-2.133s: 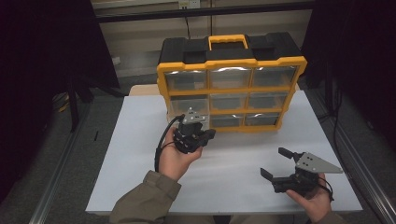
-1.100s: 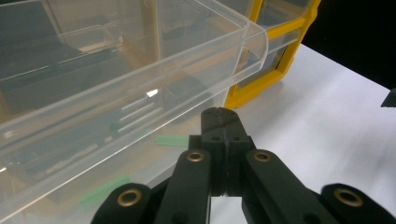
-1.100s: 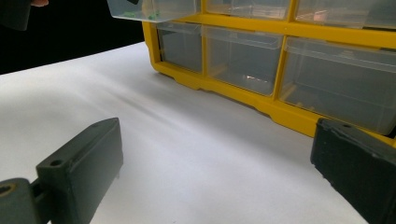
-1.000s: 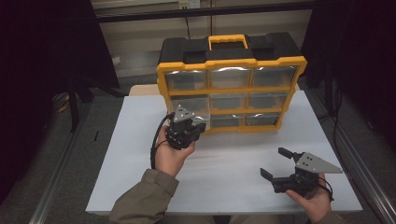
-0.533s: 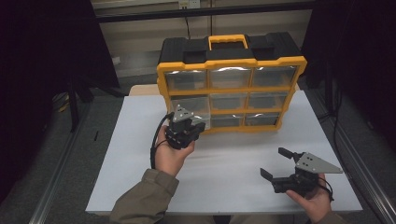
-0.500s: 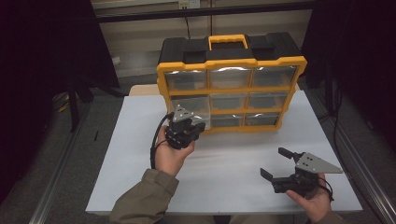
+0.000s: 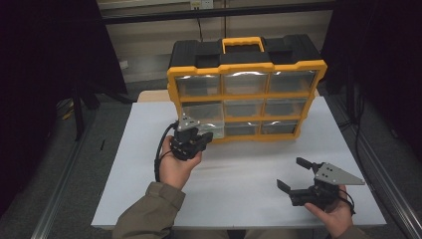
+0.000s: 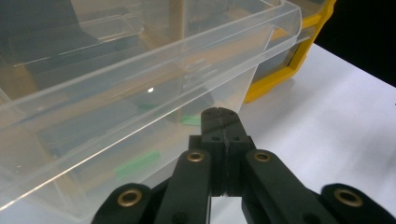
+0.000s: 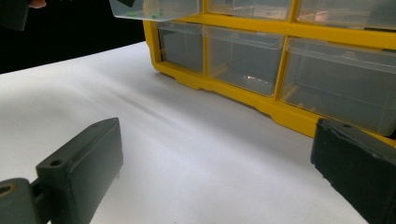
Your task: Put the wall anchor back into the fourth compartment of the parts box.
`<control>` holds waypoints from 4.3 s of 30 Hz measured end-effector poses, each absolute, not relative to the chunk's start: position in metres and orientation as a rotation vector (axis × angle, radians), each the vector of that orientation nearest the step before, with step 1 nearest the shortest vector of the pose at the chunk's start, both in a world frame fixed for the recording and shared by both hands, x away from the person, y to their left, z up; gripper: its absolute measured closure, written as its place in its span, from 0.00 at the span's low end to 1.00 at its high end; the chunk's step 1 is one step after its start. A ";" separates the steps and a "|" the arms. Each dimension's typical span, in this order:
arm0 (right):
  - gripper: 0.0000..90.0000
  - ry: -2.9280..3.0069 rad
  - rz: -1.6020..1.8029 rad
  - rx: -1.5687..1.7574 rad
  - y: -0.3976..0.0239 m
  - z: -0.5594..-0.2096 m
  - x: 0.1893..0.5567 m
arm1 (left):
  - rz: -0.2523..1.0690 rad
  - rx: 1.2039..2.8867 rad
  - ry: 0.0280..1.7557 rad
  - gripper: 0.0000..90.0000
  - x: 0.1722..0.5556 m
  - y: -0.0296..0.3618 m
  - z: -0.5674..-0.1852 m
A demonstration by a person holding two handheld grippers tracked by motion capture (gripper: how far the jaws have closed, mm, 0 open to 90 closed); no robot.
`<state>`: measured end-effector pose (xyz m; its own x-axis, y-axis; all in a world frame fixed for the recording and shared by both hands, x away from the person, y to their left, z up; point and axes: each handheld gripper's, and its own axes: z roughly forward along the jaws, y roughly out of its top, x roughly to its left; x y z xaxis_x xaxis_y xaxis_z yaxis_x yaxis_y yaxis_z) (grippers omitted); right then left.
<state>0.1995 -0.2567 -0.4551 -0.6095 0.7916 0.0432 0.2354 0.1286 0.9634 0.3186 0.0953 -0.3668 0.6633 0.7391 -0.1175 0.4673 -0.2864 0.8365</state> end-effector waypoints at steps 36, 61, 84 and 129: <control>0.03 1.928 1.499 0.985 -0.257 -0.456 0.200 | 0.442 1.910 0.998 1.00 0.320 0.117 -0.365; 0.02 1.929 1.499 0.980 -0.256 -0.456 0.200 | 0.478 1.886 1.015 1.00 0.332 0.104 -0.371; 0.02 1.930 1.499 0.985 -0.257 -0.455 0.200 | 0.525 1.868 1.034 1.00 0.346 0.098 -0.374; 0.02 1.931 1.501 0.979 -0.257 -0.455 0.200 | 0.596 1.826 1.070 1.00 0.365 0.091 -0.381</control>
<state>0.1996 -0.2569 -0.4553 -0.6156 0.7871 0.0406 0.2336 0.1330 0.9632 0.3649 0.0906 -0.3812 0.5077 0.8608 -0.0365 0.4223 -0.2117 0.8814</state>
